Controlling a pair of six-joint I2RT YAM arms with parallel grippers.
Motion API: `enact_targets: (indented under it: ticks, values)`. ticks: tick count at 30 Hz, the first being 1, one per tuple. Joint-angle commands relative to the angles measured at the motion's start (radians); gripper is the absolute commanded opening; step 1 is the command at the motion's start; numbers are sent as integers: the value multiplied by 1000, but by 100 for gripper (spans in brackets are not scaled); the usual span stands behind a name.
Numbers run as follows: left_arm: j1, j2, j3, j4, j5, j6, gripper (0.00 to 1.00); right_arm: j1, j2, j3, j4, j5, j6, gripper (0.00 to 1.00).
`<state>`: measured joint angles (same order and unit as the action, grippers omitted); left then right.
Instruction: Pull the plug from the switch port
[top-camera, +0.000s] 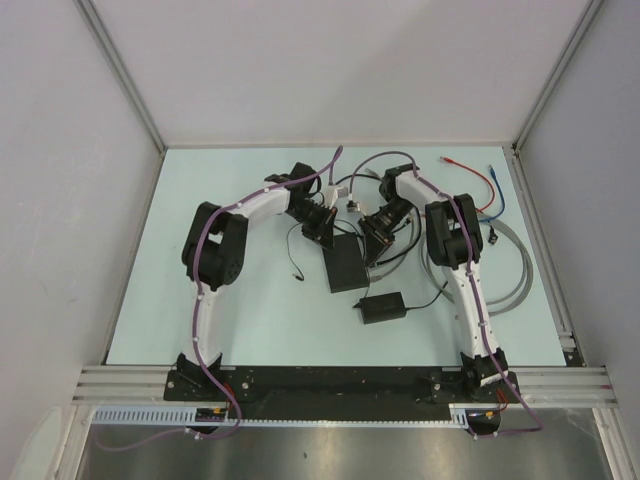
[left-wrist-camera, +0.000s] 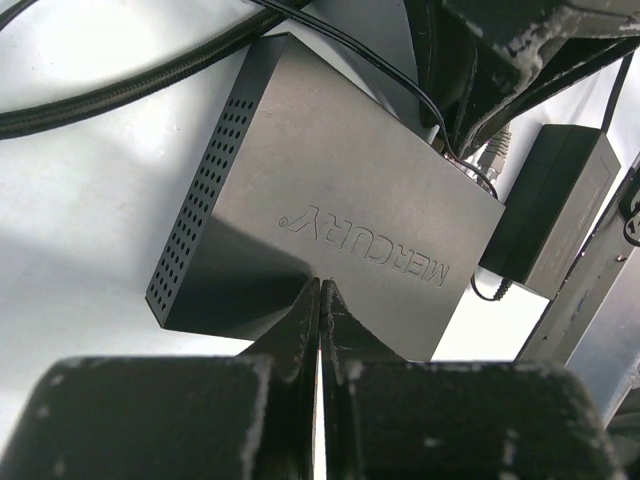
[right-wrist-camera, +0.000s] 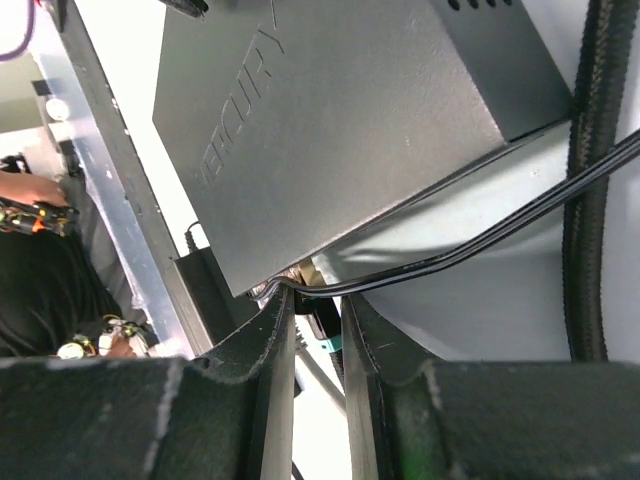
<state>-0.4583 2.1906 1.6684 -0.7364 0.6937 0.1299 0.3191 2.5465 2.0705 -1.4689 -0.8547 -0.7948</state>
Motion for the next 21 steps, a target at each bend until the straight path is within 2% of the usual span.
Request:
enact_targets:
  ticks: [1,6,10,13,17,21]
  values:
    - [-3,40,11,8,-45,7,0,-8,21,-6,12,307,-69,0]
    - [-3,37,10,5,-43,8,0,-34,14,13,-11,272,-96,0]
    - [-3,34,8,3,-40,8,0,-61,3,43,-48,151,-103,0]
    - [-3,17,27,0,-33,17,0,-75,-64,30,-45,79,-135,0]
    - [3,-3,62,8,3,-2,0,-77,-146,92,-33,59,-113,0]
    - [3,-14,99,15,61,-33,0,-94,-218,160,8,107,-12,0]
